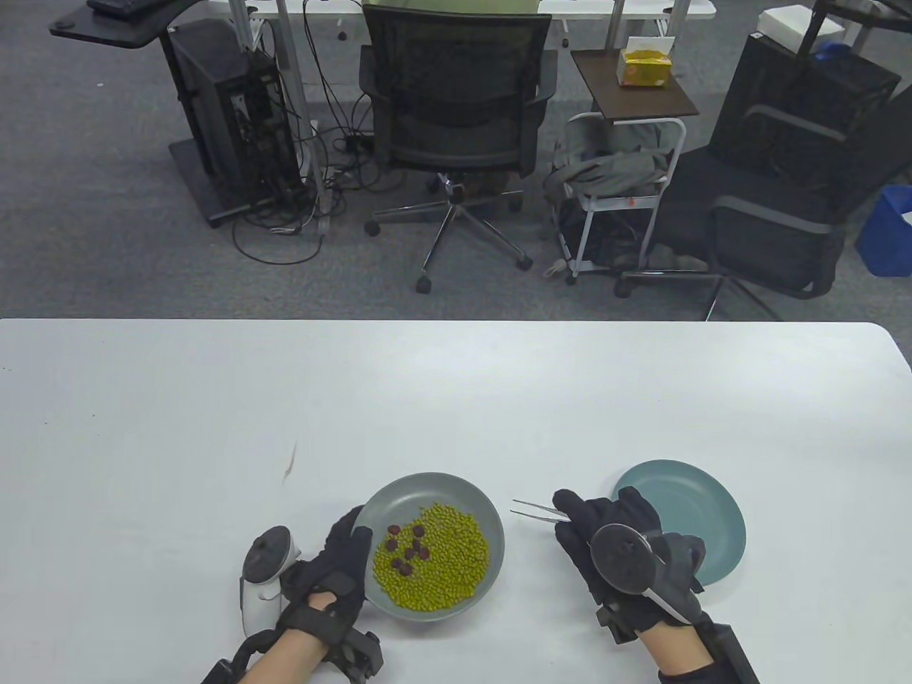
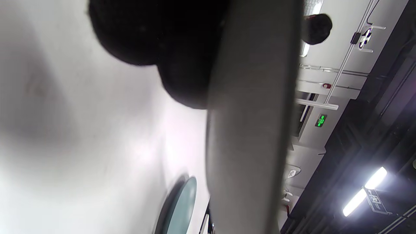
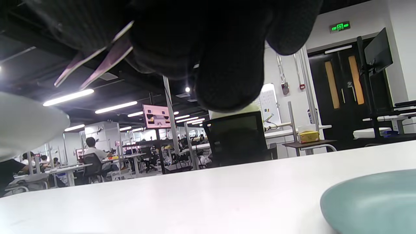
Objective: Pick cranberries with tweezers into plate
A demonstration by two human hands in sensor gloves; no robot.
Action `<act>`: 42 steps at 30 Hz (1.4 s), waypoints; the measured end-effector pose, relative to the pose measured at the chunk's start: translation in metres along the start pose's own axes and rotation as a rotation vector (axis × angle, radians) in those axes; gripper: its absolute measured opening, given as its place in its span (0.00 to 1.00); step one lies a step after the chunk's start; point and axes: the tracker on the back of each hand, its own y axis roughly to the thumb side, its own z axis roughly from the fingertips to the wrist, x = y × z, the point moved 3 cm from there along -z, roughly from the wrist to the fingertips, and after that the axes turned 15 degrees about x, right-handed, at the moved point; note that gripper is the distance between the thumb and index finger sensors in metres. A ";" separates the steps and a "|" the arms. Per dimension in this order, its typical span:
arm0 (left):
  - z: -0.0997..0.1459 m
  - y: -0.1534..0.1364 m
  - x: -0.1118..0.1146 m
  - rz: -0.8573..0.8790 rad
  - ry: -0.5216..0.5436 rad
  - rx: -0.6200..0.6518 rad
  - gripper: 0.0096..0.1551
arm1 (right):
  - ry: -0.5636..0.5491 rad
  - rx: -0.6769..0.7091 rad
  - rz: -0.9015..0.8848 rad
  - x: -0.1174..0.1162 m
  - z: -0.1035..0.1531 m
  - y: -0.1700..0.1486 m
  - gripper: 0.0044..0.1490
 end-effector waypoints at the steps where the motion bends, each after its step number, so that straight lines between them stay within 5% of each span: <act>1: 0.000 -0.001 0.004 -0.031 -0.014 0.011 0.35 | -0.014 0.002 0.004 0.002 0.000 0.001 0.32; 18: -0.002 -0.015 0.012 -0.041 -0.040 0.006 0.35 | -0.023 0.353 0.270 0.000 0.006 0.106 0.32; 42: 0.000 -0.016 0.016 -0.028 -0.053 -0.003 0.35 | 0.014 0.392 0.279 -0.014 0.007 0.116 0.29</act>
